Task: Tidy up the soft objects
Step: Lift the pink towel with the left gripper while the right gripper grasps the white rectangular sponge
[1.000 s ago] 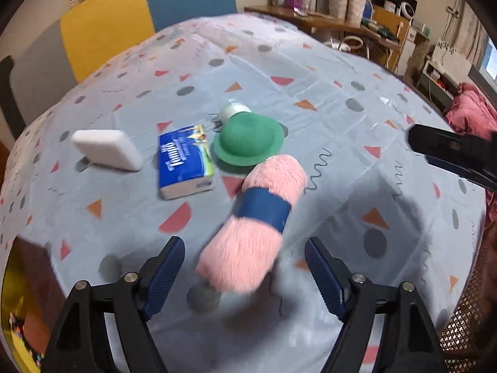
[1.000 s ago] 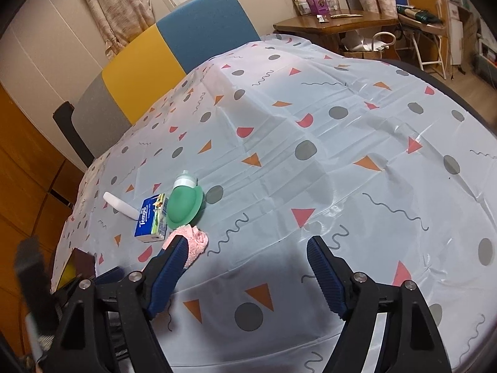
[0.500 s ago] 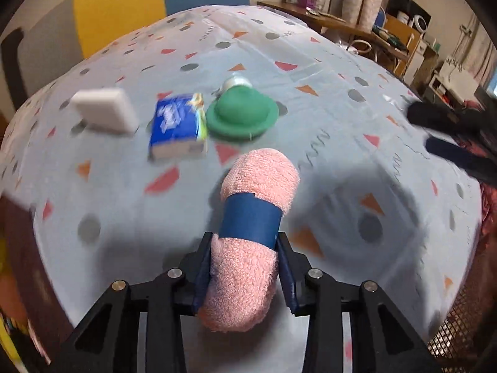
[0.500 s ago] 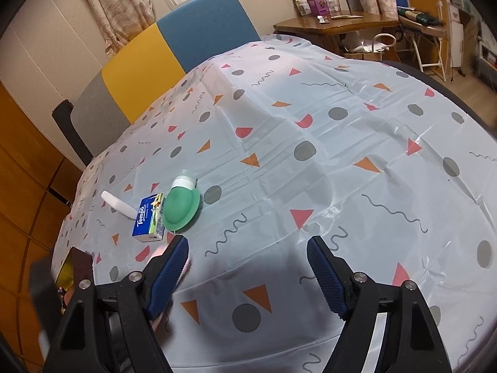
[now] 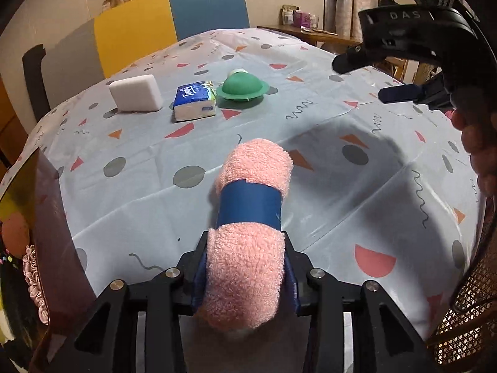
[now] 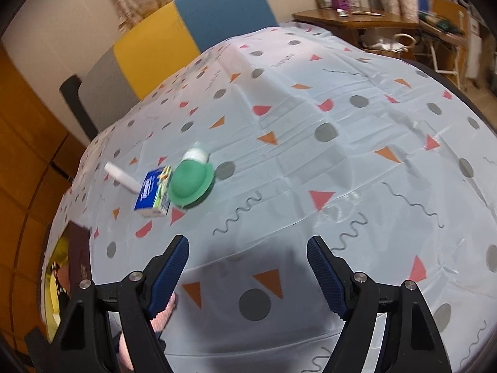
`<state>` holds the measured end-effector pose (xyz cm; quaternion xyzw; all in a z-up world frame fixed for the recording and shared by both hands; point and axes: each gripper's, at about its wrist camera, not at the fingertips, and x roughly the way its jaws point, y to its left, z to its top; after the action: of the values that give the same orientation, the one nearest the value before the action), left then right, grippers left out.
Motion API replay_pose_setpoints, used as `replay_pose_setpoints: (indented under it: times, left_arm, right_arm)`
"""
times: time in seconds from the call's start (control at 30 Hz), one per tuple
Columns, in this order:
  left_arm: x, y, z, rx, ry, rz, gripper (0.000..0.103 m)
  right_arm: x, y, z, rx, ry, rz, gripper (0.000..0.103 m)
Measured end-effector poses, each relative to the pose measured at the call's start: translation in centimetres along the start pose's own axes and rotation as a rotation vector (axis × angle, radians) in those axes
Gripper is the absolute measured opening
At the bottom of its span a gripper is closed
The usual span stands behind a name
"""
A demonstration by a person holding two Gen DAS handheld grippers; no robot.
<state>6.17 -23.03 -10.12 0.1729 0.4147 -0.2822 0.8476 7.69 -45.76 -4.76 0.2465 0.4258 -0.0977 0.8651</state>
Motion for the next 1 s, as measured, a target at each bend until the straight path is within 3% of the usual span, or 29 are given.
replay_pose_setpoints:
  times: [0.17, 0.33, 0.47, 0.77, 0.87, 1.0]
  left_arm:
    - [-0.2, -0.3, -0.5, 0.023, -0.042, 0.008, 0.040]
    - [-0.3, -0.1, -0.8, 0.020, -0.073, -0.003, 0.040]
    - [-0.4, 0.1, -1.0, 0.011, -0.087, -0.011, 0.040]
    - [-0.3, 0.8, -1.1, -0.016, -0.102, -0.051, 0.040]
    - [-0.2, 0.9, -1.1, -0.022, -0.108, -0.058, 0.040]
    - [-0.3, 1.0, -1.3, -0.033, -0.113, -0.073, 0.040]
  right_arm:
    - [0.7, 2.2, -0.4, -0.098, 0.045, 0.099, 0.077]
    - [2.1, 4.2, 0.2, -0.157, 0.095, 0.116, 0.076]
    - [3.3, 6.6, 2.7, -0.188, 0.092, 0.120, 0.064]
    - [8.2, 15.4, 7.9, -0.329, 0.148, 0.164, 0.065]
    - [10.0, 19.0, 9.1, -0.420, 0.168, 0.154, 0.073]
    - [13.5, 23.4, 9.8, -0.536, 0.215, 0.117, 0.073]
